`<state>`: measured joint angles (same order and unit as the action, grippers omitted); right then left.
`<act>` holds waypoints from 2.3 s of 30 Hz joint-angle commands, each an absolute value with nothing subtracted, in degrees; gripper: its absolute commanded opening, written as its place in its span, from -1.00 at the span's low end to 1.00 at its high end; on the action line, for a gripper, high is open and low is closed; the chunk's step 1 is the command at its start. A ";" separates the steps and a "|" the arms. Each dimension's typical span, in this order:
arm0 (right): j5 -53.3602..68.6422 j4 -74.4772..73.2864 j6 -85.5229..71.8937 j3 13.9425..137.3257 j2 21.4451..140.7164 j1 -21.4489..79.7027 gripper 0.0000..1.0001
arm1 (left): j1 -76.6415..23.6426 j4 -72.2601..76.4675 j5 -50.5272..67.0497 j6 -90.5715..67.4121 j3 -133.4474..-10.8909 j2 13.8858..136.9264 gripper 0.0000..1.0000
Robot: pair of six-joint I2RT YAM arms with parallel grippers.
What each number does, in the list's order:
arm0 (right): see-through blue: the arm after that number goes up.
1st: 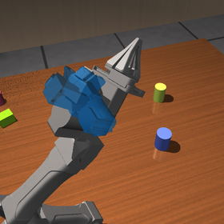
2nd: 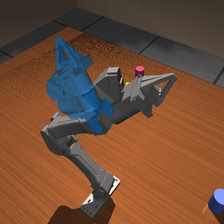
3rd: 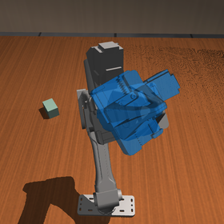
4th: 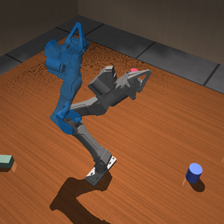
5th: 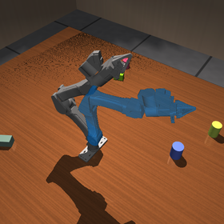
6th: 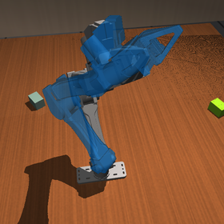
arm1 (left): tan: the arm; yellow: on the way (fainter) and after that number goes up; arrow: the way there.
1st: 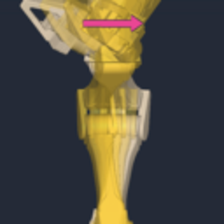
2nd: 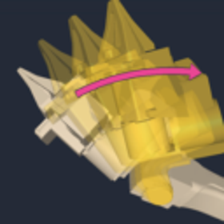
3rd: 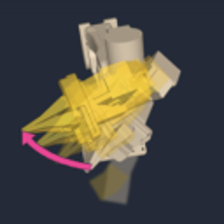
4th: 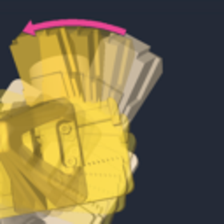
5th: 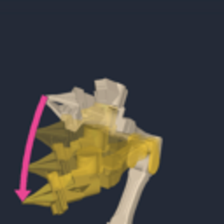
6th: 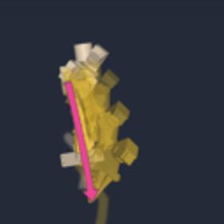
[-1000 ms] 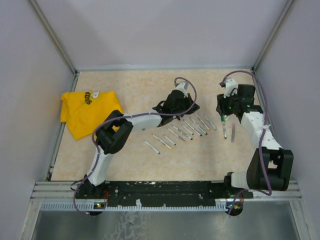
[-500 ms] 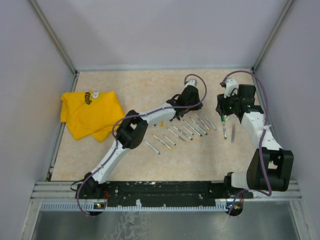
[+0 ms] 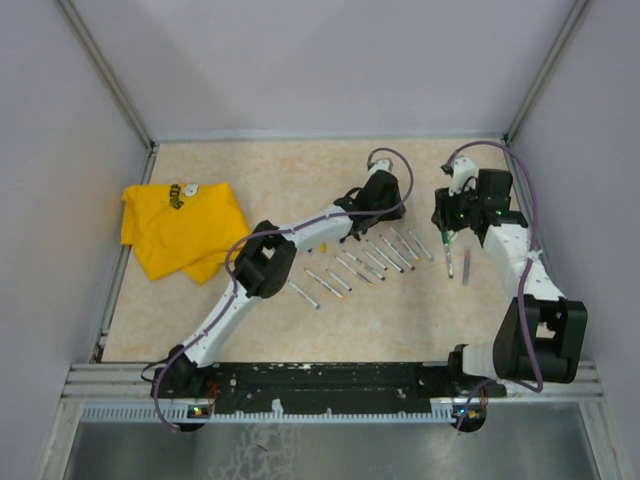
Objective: Open the pen caps
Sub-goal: Place the pen cap at the center of the board, then pick up the pen from the center of the board.
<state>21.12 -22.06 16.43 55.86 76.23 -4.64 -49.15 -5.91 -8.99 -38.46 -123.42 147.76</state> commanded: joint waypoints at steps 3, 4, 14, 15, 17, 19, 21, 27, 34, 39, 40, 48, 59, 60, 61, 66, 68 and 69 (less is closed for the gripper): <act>22.41 -20.40 15.93 55.77 74.03 -5.15 -0.18 | -49.37 -8.24 -10.98 -36.40 -124.85 143.68 -0.25; 22.52 -20.42 15.94 55.73 73.93 -5.21 -0.18 | -49.34 -8.15 -10.96 -35.84 -123.95 141.96 -0.22; 24.88 -20.17 15.98 55.06 72.38 -6.15 -0.18 | -49.39 15.65 -2.63 -26.61 -84.29 101.73 0.42; 25.14 -20.11 15.96 55.02 72.33 -6.15 -0.18 | -49.44 16.37 -1.74 -26.89 -81.57 97.53 0.49; 25.79 -20.08 16.08 54.83 71.94 -6.15 -0.18 | -49.57 16.04 -0.47 -29.58 -77.31 90.12 0.61; 26.64 -19.86 15.91 54.63 71.45 -6.15 -0.18 | -50.14 13.56 -0.08 -32.94 -74.90 83.30 0.69; 27.42 -19.47 15.90 54.42 71.03 -6.15 -0.18 | -51.32 10.24 -1.09 -35.59 -73.41 77.03 0.96; 28.81 -18.68 15.65 53.81 69.70 -6.15 -0.18 | -57.36 4.47 -9.73 -39.62 -72.53 64.44 1.00; 28.52 -18.08 15.34 53.77 68.21 -6.15 -0.18 | -60.45 1.25 -11.28 -41.83 -75.83 64.08 1.00; 28.68 -18.72 14.73 54.43 67.55 -6.23 -0.18 | -61.37 1.21 -11.55 -41.00 -76.86 63.26 1.00; 28.92 -18.97 14.50 54.71 67.53 -6.24 -0.18 | -61.43 1.25 -12.20 -40.82 -76.68 62.87 1.00; 32.66 -21.64 12.82 57.68 67.29 -6.24 -0.18 | -61.87 3.61 -14.08 -37.47 -72.78 60.49 1.00; 38.49 -23.41 16.03 55.18 66.18 -6.26 -0.18 | -61.79 16.10 -10.76 -13.36 -56.23 55.28 1.00; 39.09 -23.50 16.21 55.00 66.25 -6.29 -0.18 | -61.74 14.45 -11.63 -12.96 -55.91 55.48 1.00; 39.64 -23.72 16.46 55.06 66.59 -6.29 -0.18 | -61.76 13.00 -11.77 -12.04 -55.33 55.68 1.00; 40.51 -26.18 19.93 55.19 68.47 -6.25 -0.18 | -61.79 13.49 -10.81 -3.43 -47.06 54.41 1.00; 39.59 -27.31 21.43 55.21 69.65 -6.26 -0.18 | -61.74 16.77 -12.88 -1.52 -42.99 53.75 1.00; 39.00 -27.64 22.04 55.23 70.22 -6.26 -0.18 | -61.74 18.55 -14.06 -0.78 -41.08 53.77 1.00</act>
